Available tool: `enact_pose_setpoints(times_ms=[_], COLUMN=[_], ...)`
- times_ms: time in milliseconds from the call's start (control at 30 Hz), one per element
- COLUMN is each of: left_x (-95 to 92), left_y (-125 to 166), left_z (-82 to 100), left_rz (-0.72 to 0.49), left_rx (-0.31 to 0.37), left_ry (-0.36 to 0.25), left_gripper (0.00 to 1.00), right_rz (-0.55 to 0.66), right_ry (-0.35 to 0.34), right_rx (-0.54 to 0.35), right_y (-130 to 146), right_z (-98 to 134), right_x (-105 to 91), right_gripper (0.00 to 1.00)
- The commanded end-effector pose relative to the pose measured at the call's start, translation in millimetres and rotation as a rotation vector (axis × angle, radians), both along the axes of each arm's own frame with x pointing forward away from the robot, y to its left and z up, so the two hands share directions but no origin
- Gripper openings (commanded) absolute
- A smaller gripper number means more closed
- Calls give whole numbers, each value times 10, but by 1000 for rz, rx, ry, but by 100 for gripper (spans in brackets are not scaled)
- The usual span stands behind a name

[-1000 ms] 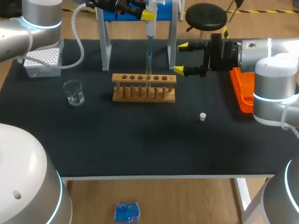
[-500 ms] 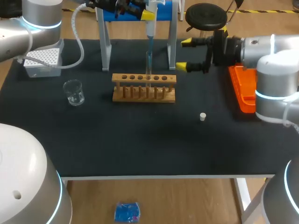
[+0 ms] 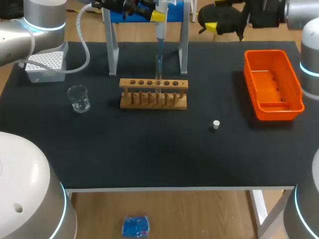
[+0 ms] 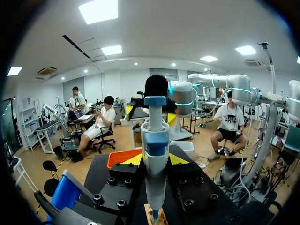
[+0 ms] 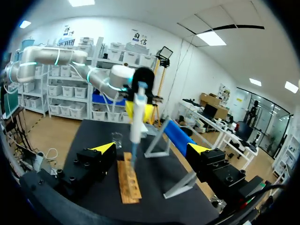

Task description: Invert the test tube, pick up the pipette, mount the tip to pipette, aspirate from beaker and dispense into the tube, eject the tip, return the pipette, and cap with the stopper.

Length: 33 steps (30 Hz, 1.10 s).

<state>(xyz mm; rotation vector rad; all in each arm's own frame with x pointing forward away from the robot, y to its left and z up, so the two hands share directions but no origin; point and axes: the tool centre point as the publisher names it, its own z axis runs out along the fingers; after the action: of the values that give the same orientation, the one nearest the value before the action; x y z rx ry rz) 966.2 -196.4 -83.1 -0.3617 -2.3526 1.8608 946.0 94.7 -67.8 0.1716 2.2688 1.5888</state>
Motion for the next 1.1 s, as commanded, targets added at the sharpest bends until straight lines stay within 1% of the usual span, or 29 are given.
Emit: enact_pose_setpoints(times_ms=[33,400,533,600,667,767,800,867,933,1000,1100], left_x=[16,16,16,16,16,16,16,16,16,16,16], left_y=[3,3,3,3,3,3,3,3,3,3,3], left_z=[5,5,5,5,5,5,5,5,5,5,5], left_rz=[-3,-3,-3,-3,-3,-3,-3,-3,-3,-3,-3], left_rx=[1,1,1,1,1,1,1,1,1,1,1], left_ry=[1,1,1,1,1,1,1,1,1,1,1], left_gripper=[0,0,0,0,0,0,0,0,0,0,0], right_rz=[19,19,30,28,37,50,52,29,12,10,-13], right_ry=[-3,-3,-8,9,14,32,36,73,109,153,182], right_rx=[-24,-24,-35,-64,-56,-77,-93,-100,-127,-116,-122], right_y=[63,63,146,201,261,361,405,479,557,633,741], right_z=[249,249,445,532,622,696,704,701,697,710,713], right_x=[-33,-33,-99,-110,-129,-140,-139,-101,-84,-72,-38], right_gripper=[100,100,100,100,100,100,60,0,0,0,0])
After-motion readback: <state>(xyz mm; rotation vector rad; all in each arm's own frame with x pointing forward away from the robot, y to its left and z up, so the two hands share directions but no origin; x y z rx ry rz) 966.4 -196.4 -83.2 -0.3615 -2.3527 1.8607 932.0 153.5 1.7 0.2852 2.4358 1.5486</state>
